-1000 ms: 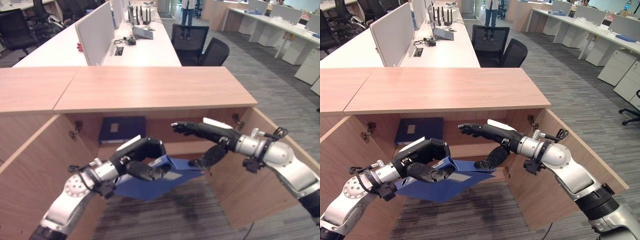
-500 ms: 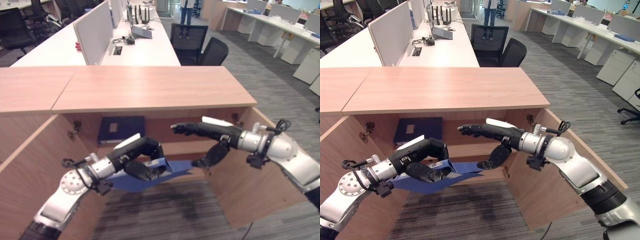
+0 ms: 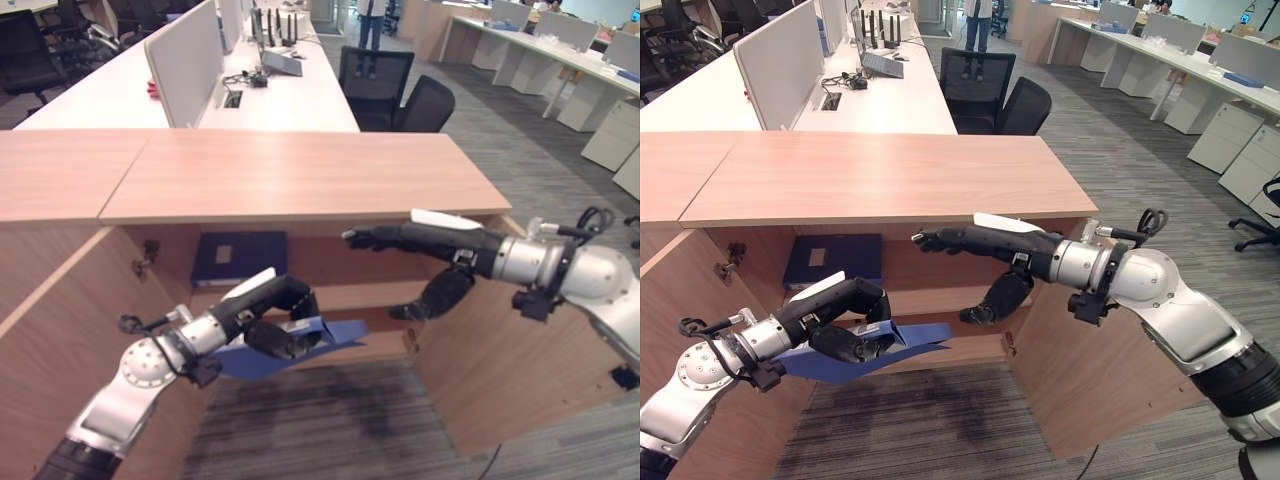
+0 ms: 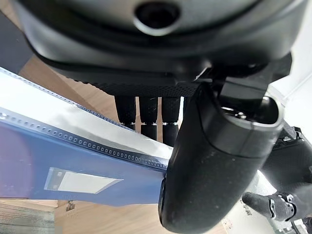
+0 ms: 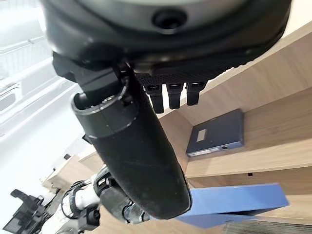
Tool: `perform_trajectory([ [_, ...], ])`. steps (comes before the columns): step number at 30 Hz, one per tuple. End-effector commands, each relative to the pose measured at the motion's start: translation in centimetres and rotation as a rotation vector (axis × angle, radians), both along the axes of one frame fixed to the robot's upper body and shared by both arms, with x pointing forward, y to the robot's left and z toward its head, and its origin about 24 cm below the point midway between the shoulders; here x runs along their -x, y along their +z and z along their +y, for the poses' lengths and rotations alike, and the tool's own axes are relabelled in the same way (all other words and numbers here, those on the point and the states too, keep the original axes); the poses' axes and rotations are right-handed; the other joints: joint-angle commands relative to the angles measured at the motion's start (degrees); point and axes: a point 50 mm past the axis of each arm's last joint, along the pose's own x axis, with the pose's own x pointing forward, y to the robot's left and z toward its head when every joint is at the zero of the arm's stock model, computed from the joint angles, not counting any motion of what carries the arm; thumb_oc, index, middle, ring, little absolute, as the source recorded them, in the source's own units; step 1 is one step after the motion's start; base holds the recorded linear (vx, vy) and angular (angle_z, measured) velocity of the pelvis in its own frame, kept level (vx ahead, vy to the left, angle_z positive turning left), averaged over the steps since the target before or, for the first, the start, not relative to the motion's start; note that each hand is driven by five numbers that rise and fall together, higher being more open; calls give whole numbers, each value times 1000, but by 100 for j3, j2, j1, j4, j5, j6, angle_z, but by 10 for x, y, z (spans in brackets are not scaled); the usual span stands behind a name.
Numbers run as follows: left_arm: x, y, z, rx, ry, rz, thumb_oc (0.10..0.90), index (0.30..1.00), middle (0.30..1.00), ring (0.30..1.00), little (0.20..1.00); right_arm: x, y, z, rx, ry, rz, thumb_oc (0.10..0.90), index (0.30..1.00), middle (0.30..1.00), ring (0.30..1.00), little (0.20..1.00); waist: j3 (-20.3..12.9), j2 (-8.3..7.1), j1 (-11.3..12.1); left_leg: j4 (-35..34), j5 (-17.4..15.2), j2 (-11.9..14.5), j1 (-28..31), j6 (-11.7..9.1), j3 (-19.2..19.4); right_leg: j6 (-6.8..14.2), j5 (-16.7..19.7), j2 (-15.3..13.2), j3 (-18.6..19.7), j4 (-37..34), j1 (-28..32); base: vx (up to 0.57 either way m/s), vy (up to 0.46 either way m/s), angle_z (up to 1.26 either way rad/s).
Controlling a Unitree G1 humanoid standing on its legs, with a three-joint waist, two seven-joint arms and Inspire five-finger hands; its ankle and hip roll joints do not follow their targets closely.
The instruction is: Put the empty folder in the office cabinet
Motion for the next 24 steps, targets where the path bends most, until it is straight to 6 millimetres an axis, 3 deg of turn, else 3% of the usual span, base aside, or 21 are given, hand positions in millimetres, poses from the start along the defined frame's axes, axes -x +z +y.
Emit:
perform_trajectory([
  [1, -17, 65, -18, 110, -70, -338, 400, 300, 300, 300, 300, 1, 30, 13, -83, 76, -118, 800, 900, 900, 900, 900, -545, -211, 33, -40, -451, 15, 18, -193, -374, 396, -332, -127, -340, 45, 306, 0, 0, 0],
  [14, -10, 86, -28, 245, -90, -427, 400, 300, 300, 300, 300, -6, 0, 14, -132, 5, -75, 800, 900, 900, 900, 900, -491, -126, 54, -40, -454, -6, 21, -160, -417, 357, -340, -138, -342, 45, 315, 0, 0, 0],
  [24, -8, 92, -26, 233, -79, -462, 400, 300, 300, 300, 300, -7, -4, 12, -95, -13, -83, 800, 900, 900, 900, 900, -475, -115, 64, -40, -456, -12, 20, -159, -432, 349, -352, -137, -354, 45, 333, 0, 0, 0],
])
